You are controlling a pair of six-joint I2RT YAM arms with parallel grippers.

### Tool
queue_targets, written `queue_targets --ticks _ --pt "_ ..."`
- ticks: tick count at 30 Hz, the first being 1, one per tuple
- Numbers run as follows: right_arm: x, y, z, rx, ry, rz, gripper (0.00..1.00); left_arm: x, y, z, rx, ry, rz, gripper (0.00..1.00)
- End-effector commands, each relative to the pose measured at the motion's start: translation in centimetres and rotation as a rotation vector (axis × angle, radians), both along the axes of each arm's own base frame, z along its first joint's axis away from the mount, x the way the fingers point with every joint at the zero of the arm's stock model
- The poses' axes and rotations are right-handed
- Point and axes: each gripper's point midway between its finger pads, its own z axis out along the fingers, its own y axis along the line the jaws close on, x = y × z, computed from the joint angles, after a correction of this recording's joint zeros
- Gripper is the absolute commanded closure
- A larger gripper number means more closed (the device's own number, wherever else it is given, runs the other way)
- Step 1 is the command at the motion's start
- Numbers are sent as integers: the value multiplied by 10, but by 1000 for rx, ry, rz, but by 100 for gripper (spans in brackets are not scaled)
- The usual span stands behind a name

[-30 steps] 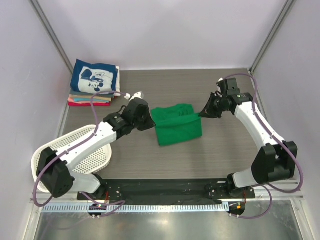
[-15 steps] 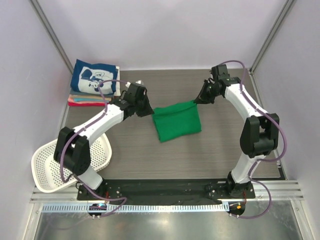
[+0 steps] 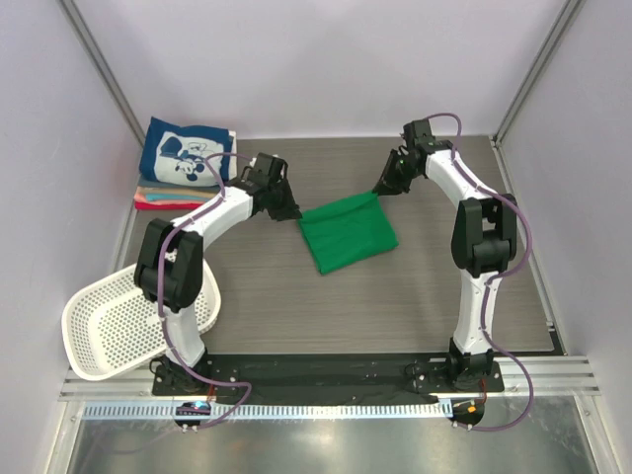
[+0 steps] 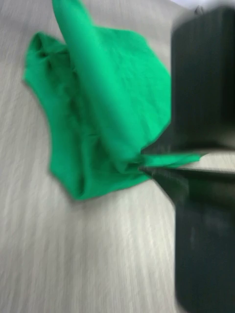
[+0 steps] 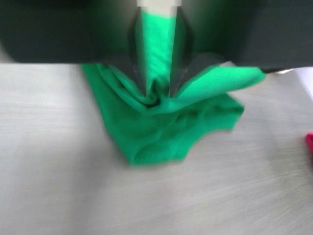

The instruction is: Fold and stack the t-shirts

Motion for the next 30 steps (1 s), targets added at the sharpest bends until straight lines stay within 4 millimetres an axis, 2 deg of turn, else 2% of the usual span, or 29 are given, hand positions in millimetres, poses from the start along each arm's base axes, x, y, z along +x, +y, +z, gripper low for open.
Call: queue_targets --ticks 1,2,3,4,5,6,9,10,12,13,14,15,16,17,18,20,21,24,26,27,29,30 --pt "45 -9 29 8 -130 -26 65 29 13 14 10 -48 -1 82" --pt "51 -10 28 11 -133 -29 41 34 14 5 26 -23 -3 70" --pt "57 -9 25 20 -131 -24 33 40 20 7 41 -20 9 67" --pt "67 -9 41 29 -173 -17 28 57 17 31 31 -70 4 64" --pt "69 -7 48 29 -199 8 19 52 22 26 55 -20 4 60" --pt "71 -6 58 33 -224 20 17 55 24 37 69 -41 11 58" --pt "59 -10 70 11 -244 44 16 50 23 64 52 -100 25 54" --pt "45 -14 70 -1 -231 39 17 44 25 55 60 -90 29 54" --pt "24 -11 72 12 -239 54 18 30 19 60 45 -105 18 53" --pt "2 -3 76 62 -270 85 20 18 16 42 33 -80 6 53" --pt "-12 6 77 102 -279 113 21 13 13 42 16 -92 -5 53" --pt "-38 12 49 134 -218 132 23 3 5 46 -7 -112 -24 53" --pt "-44 20 69 182 -281 149 26 2 -5 49 -45 -148 -44 53" --pt "-59 32 67 247 -264 198 27 -10 -9 34 -53 -122 -59 53" --pt "-77 41 54 275 -226 228 28 -17 -20 35 -70 -135 -84 54" --pt "-89 56 53 351 -220 281 30 -22 -36 36 -100 -153 -111 55" --pt "-98 62 44 375 -191 298 31 -30 -48 32 -110 -144 -132 55" --pt "-104 70 31 435 -165 328 34 -41 -75 28 -155 -135 -169 56" --pt "-103 68 20 418 -155 320 35 -48 -92 22 -180 -122 -197 57" --pt "-104 64 5 397 -125 298 35 -51 -97 20 -197 -107 -195 57" --pt "-106 56 -9 384 -97 271 36 -61 -108 14 -206 -91 -215 58" --pt "-111 52 -22 367 -72 259 36 -64 -110 11 -205 -87 -217 58"
